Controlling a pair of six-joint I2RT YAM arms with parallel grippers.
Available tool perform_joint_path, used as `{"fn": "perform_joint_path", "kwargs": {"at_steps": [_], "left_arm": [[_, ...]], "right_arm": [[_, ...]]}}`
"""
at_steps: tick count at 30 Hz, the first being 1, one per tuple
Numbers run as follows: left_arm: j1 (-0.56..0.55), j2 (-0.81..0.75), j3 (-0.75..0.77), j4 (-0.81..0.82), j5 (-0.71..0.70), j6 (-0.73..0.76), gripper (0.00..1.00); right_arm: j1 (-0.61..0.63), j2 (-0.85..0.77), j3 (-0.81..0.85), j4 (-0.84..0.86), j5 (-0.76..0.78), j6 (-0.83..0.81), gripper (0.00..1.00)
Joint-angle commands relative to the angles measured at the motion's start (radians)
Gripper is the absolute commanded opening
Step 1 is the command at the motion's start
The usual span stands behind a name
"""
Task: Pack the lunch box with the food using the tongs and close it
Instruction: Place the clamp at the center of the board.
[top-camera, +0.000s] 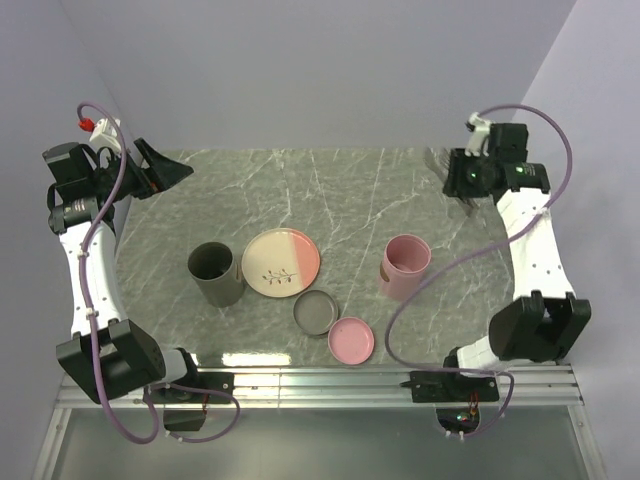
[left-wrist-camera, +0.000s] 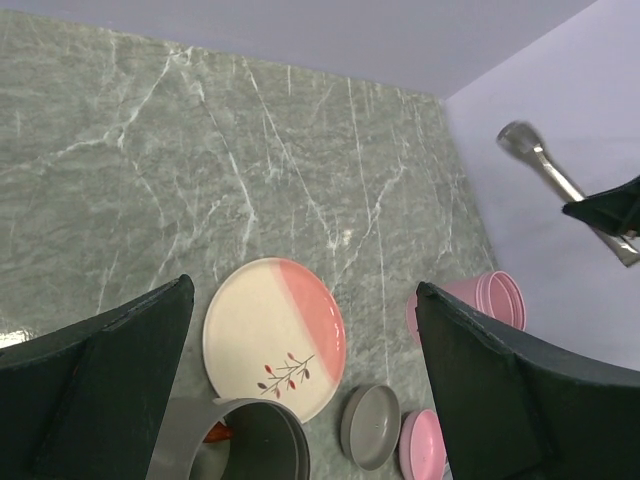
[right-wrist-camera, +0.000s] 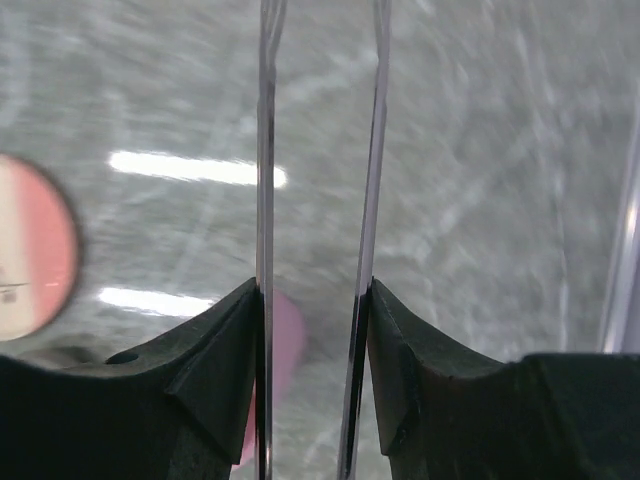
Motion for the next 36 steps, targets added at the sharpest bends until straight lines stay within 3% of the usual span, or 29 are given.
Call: {"fn": "perform_joint_path", "kwargs": {"at_steps": [1,8,20,24,28,31,36], "left_arm": [[0.004,0.000,0.030,0.002,0.005,0.035,0.99],[0.004,0.000,0.027,0.019,0.013,0.026,0.99],[0.004,0.000,0.031,-0.008,0.003,0.063,0.99],[0.005,0.005,0.030,-0.001,0.011,0.055,0.99],[0.004,0.002,0.028,-0.004,0.014,0.066,0.99],[0.004,0.002,0.024,0.003,0.051,0.078,0.99],[0.004,-0.003,0.018,0.031,0.060,0.050,1.00]], "right_arm": [[-0.119,0.030,-0.054,0.067,-0.034,-0.038,0.50],[-0.244,0.265,-0.011,0.111,-0.062,-0.047,0.49],[-0.252,0.566,0.219,0.143,-0.045,-0.011,0.49],[-0.253,0.602,0.236,0.134,-0.053,-0.033,0.48],[-0.250,0.524,0.141,0.172,-0.192,-0.101,0.49],[-0.218,0.476,0.164,0.102,-0.347,-0.260,0.52],[-0.134,0.481,0.241,-0.025,-0.414,-0.423,0.53]]}}
